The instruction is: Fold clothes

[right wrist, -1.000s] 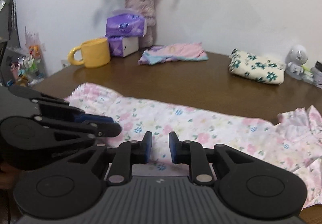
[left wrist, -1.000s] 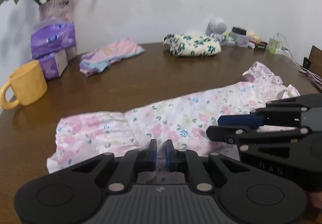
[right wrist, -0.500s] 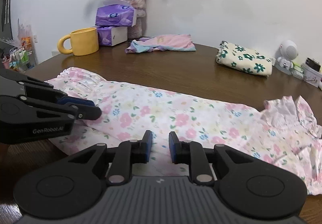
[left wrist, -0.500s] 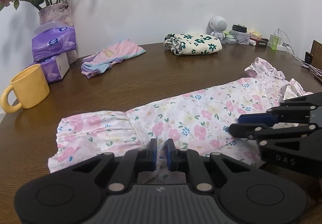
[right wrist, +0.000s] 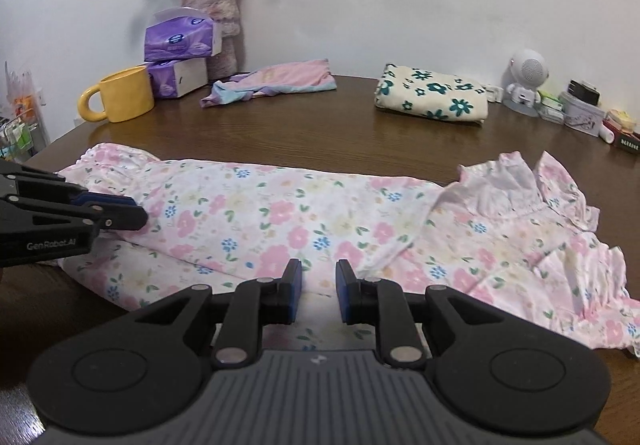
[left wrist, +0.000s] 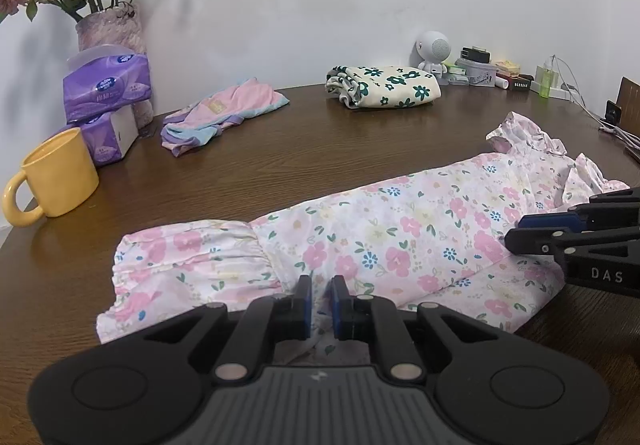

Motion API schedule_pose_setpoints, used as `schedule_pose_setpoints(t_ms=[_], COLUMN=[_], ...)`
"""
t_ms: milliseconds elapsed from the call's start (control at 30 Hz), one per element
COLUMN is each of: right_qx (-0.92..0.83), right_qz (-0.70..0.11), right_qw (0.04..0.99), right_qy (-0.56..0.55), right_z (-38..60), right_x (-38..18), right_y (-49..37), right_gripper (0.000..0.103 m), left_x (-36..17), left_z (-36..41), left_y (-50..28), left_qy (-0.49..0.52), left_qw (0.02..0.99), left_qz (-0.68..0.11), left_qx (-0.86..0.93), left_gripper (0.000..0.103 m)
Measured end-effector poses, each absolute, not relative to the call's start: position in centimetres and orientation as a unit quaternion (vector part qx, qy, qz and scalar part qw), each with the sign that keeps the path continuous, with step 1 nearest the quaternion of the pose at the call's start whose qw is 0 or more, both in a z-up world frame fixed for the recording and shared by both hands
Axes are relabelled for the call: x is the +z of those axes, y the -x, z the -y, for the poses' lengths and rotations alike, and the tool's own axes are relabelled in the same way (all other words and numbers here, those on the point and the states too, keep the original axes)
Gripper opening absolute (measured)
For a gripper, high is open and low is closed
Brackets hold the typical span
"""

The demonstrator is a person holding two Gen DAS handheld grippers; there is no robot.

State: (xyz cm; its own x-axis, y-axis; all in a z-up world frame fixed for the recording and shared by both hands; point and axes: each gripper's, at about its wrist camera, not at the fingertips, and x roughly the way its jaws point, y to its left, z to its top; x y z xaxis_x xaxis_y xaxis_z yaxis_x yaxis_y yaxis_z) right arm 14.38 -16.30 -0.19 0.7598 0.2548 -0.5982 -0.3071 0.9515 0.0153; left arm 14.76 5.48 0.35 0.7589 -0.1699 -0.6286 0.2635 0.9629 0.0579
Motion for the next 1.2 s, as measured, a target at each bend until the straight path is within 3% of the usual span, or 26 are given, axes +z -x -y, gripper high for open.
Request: schedule_pose_setpoints(t_ms=[800, 1000, 1200], right_qx=[0.128, 0.158, 0.189], right_qz=[-0.324, -0.288, -0.297], right_qw=[0.937, 0.945, 0.936], right_qy=[-0.012, -0.017, 0.004], right_z=[18.9, 17.3, 14.4], right_x=[0.3, 1.5, 1.2], right_y=[-14.5, -13.8, -14.2], right_gripper=[0.012, 0.012, 0.012], left_x=[0.8, 1.7, 0.7], left_z=[-5.7, -4.4, -2.1], left_y=[-14.7, -13.8, -13.8], left_qy=[-0.060, -0.056, -0.076], left_qw=[0.936, 0.939, 0.921], left_qz=[-0.326, -0.299, -0.325], left_qx=[-0.121, -0.161, -0.198], left_gripper=[0.010, 0.010, 0.010])
